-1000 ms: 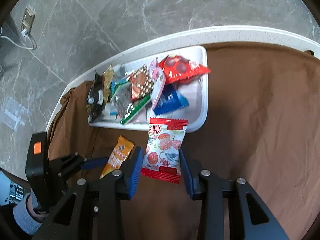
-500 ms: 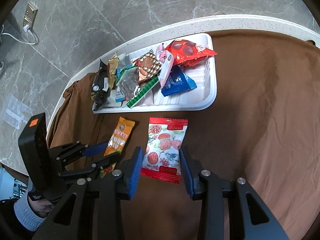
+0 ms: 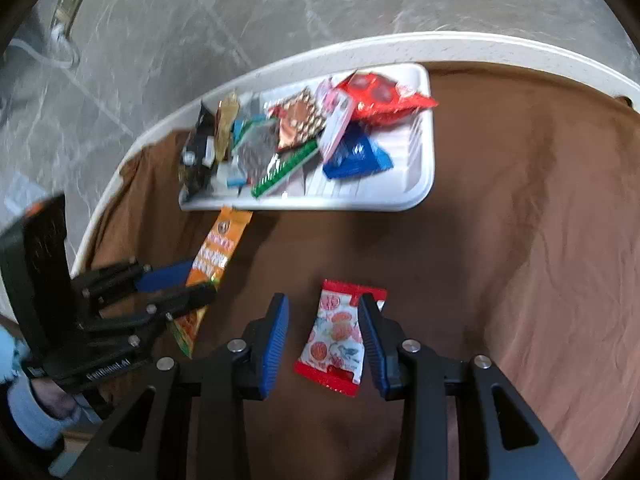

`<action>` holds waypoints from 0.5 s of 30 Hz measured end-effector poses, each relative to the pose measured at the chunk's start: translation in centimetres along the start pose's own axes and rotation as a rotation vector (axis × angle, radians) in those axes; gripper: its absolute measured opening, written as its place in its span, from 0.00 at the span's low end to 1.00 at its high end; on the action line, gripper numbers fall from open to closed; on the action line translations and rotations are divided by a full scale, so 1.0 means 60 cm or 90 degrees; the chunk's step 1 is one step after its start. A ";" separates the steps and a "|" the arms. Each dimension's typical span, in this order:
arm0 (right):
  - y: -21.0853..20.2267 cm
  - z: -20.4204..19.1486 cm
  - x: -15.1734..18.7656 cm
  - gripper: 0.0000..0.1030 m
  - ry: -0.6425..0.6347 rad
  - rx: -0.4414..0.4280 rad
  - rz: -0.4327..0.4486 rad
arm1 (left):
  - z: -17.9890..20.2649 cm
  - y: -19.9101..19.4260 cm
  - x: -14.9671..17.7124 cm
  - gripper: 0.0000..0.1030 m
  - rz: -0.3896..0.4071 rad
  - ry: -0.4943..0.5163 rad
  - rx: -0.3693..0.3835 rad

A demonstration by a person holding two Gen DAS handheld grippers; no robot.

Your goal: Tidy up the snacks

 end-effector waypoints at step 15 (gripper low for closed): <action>0.044 -0.005 0.027 0.52 -0.059 0.083 -0.037 | 0.006 0.057 0.029 0.32 -0.055 0.006 -0.016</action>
Point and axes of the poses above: each gripper's, at about its wrist camera, not at the fingertips, and y roughly the way its jaws point, z to its right, x to its underside, the point moved 7 cm from there along y, roughly the way its jaws point, and after that the axes turned 5 degrees about -z, right-handed, at the moved point
